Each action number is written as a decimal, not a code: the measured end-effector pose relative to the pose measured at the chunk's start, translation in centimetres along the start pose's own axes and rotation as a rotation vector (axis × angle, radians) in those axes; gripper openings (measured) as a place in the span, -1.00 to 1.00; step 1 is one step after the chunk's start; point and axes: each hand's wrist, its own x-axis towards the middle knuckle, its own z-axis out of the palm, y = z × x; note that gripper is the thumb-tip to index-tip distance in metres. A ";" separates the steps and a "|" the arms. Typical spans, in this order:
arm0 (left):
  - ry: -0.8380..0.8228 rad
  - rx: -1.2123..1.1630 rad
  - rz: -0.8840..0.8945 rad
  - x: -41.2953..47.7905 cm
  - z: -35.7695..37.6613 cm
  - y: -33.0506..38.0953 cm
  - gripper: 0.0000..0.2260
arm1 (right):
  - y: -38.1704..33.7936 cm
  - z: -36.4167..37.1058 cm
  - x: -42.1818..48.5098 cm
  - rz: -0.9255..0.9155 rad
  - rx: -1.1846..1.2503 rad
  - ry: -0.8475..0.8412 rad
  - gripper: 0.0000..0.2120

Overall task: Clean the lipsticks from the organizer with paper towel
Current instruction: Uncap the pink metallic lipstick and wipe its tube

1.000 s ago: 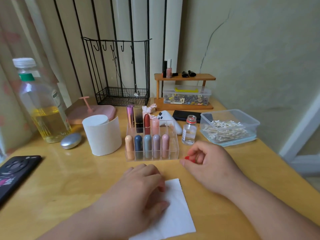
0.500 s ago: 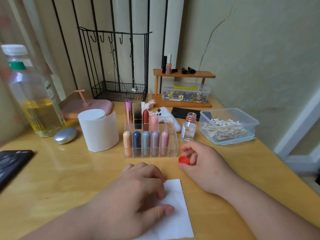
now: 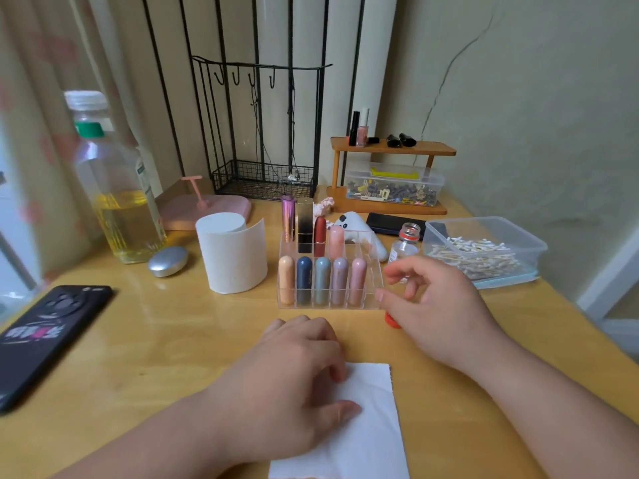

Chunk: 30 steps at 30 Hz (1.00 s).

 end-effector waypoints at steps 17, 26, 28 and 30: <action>0.178 -0.064 0.017 -0.5 -0.9 0.2 -0.84 | -4.1 0.9 6.1 0.057 -0.149 -0.063 -0.83; 0.231 -0.073 0.014 -0.5 -1.0 0.2 -0.86 | -6.0 3.0 10.6 -0.063 -0.333 -0.190 -0.63; 0.220 -0.079 0.011 -0.6 -0.9 0.2 -0.85 | -6.4 3.6 11.1 -0.102 -0.256 -0.190 -0.55; 0.205 -0.088 0.011 -0.7 -1.0 0.3 -0.84 | -6.9 4.2 11.3 -0.138 -0.159 -0.202 -0.46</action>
